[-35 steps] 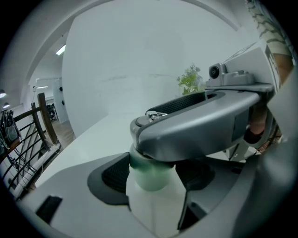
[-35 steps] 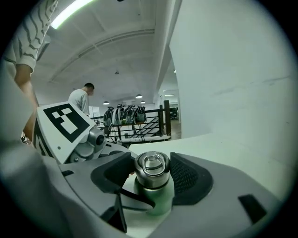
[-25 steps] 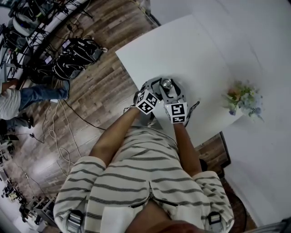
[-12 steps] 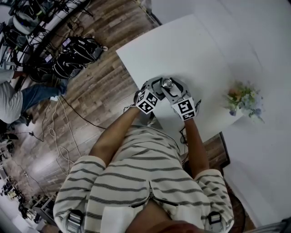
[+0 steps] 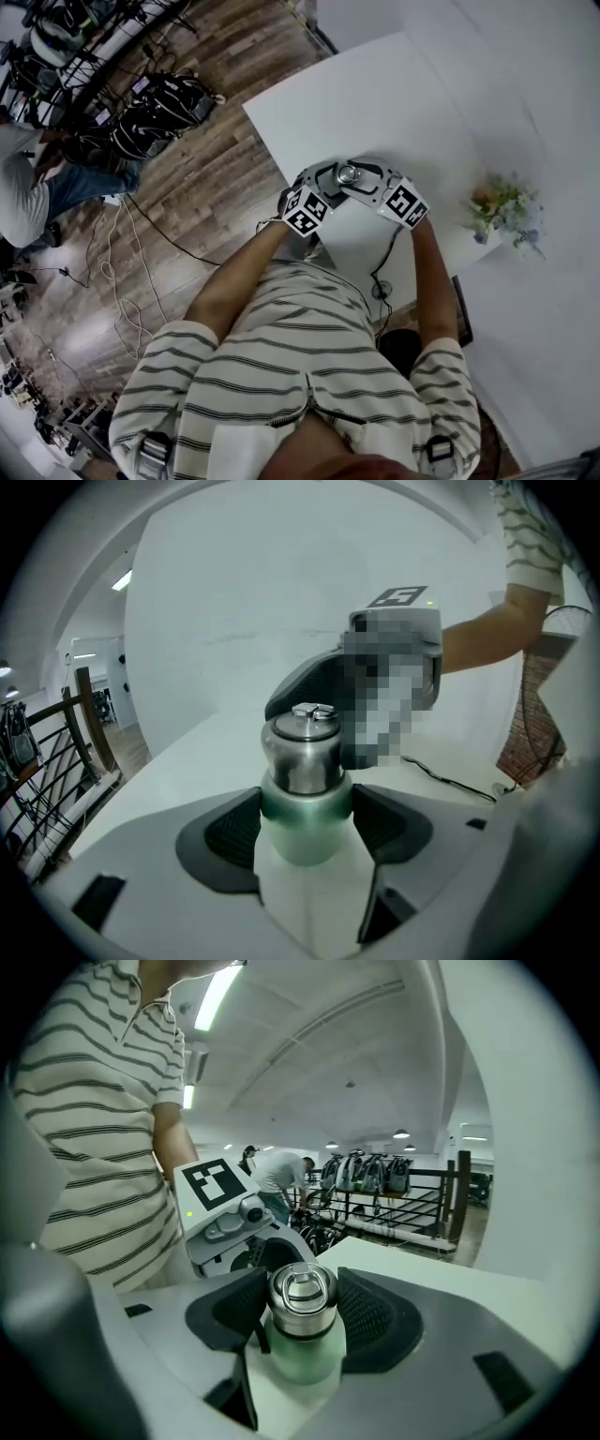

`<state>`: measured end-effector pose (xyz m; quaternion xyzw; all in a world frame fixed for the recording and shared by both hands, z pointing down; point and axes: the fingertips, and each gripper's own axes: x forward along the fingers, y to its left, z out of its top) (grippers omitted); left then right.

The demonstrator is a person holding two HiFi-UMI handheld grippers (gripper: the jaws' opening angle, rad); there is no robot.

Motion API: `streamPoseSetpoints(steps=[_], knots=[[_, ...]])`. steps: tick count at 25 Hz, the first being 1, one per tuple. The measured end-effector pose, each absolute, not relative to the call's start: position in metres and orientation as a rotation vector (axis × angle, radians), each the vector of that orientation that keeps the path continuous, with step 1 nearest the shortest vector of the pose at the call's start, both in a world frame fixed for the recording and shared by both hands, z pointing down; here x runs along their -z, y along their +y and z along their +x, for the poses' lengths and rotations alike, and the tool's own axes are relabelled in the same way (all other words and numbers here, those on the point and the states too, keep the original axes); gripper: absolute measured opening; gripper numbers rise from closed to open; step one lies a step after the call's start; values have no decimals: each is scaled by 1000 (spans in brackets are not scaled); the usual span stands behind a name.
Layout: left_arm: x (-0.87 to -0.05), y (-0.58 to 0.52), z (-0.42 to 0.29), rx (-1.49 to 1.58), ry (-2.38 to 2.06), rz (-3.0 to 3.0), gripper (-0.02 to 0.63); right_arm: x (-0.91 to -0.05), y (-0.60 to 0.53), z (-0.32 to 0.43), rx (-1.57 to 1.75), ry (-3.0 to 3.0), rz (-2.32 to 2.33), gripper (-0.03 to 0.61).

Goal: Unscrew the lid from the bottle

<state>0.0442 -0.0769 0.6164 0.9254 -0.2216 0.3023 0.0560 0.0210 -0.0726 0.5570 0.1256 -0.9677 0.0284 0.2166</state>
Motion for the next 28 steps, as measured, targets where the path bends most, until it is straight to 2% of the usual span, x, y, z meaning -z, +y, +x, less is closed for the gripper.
streamPoseSetpoints(steps=[10,21,24,26,28], knots=[[-614,-78,44,-921,-664,2813,308,-559,-70,21,-65,-2569,-71,245],[-614,-78,44,-918,-659,2818,308,-556,-70,21,-111,-2578,-63,248],[-614,-78,43,-916,-660,2818,308,-545,-73,22,-155,-2626,27,277],[-614,-77,44,-915,-661,2819,308,-535,-77,26,-165,-2675,151,328],[-614,-77,43,-915,-660,2819,308,-526,-79,29,-156,-2714,308,337]])
